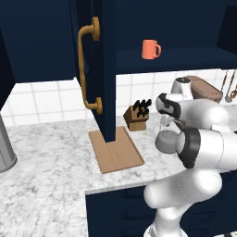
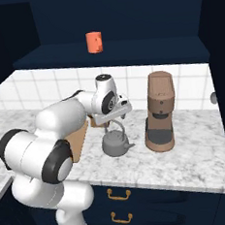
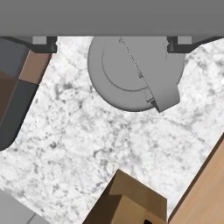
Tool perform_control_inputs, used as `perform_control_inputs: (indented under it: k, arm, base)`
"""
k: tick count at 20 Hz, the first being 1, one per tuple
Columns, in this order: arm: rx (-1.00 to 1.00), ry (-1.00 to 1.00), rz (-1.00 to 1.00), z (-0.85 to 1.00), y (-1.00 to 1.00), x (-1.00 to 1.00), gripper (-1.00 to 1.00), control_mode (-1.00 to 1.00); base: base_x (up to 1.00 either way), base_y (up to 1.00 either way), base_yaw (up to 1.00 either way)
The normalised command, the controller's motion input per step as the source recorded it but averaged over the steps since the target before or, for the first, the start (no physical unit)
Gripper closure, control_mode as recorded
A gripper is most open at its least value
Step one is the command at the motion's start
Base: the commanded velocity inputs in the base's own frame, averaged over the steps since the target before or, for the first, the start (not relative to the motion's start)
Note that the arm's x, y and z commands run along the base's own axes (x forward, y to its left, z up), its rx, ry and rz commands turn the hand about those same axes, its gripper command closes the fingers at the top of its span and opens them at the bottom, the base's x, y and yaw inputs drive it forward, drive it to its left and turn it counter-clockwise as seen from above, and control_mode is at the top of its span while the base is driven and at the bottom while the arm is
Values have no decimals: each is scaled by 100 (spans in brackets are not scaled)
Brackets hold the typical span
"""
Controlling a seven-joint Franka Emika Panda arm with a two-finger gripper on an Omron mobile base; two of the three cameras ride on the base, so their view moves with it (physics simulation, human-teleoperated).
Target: Pick the kettle from the counter and place it on the tray. Then pick the mug from the cabinet and place it on the tray. Then close the cabinet doors.
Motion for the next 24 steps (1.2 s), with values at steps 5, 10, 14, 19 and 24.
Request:
perform_control_inputs:
  k: [5,10,14,19,24]
  arm:
    - [0,6,5,-23,0,25,-100,-100]
    - [-5,3,5,-49,3,-1,100,-100]
    - [-4,1,7,-43,2,-5,100,-100]
    - [-3,2,1,-35,4,-22,100,-100]
    - [0,-4,0,-13,6,-58,100,-100]
  base:
    - [0,0,0]
    - [0,0,0]
    - [0,0,0]
    - [0,0,0]
    - [0,0,0]
